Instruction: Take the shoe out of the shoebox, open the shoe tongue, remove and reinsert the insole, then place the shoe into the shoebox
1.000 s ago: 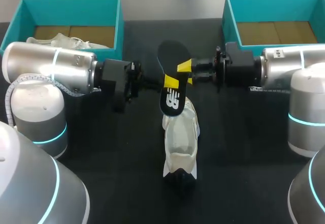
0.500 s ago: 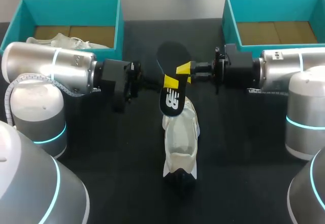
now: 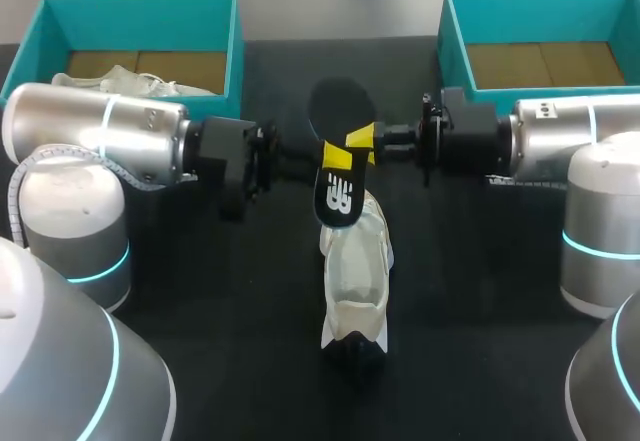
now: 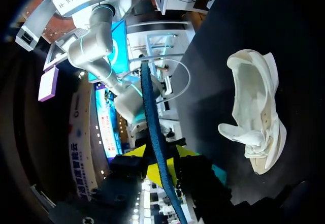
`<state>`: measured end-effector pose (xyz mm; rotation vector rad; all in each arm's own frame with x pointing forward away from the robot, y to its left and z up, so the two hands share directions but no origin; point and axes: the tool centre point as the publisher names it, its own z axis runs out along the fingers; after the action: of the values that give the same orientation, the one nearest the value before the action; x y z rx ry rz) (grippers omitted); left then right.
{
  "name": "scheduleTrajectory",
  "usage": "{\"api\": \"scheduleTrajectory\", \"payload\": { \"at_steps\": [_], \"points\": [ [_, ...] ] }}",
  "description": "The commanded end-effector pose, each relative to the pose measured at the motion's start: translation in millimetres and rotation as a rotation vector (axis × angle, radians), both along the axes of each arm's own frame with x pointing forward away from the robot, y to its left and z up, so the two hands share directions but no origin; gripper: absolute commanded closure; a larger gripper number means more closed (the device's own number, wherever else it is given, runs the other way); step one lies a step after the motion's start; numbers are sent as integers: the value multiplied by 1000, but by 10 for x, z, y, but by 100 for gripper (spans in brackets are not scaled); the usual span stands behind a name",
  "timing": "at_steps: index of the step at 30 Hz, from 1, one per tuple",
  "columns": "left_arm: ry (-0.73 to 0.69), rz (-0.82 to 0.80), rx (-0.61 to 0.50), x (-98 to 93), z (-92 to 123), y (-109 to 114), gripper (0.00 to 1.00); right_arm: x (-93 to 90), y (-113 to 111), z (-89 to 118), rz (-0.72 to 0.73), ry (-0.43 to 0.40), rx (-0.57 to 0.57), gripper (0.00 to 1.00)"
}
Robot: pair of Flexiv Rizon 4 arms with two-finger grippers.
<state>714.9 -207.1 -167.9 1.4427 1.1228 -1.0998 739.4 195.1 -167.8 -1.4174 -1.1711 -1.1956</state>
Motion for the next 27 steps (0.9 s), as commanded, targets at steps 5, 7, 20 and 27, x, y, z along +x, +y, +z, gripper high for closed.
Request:
{"api": "scheduleTrajectory", "payload": {
  "at_steps": [5,7,20,27],
  "points": [
    [79,8,81,-71,132,471,0,-48,-30,-132,-3,2,5,100],
    [112,18,119,-40,170,601,0,-60,-31,-172,3,6,4,100],
    [328,-50,461,303,541,873,0,-97,44,-321,3,-7,-50,100],
    [289,-108,851,580,885,754,0,-97,44,-321,3,-7,-50,100]
  ]
}}
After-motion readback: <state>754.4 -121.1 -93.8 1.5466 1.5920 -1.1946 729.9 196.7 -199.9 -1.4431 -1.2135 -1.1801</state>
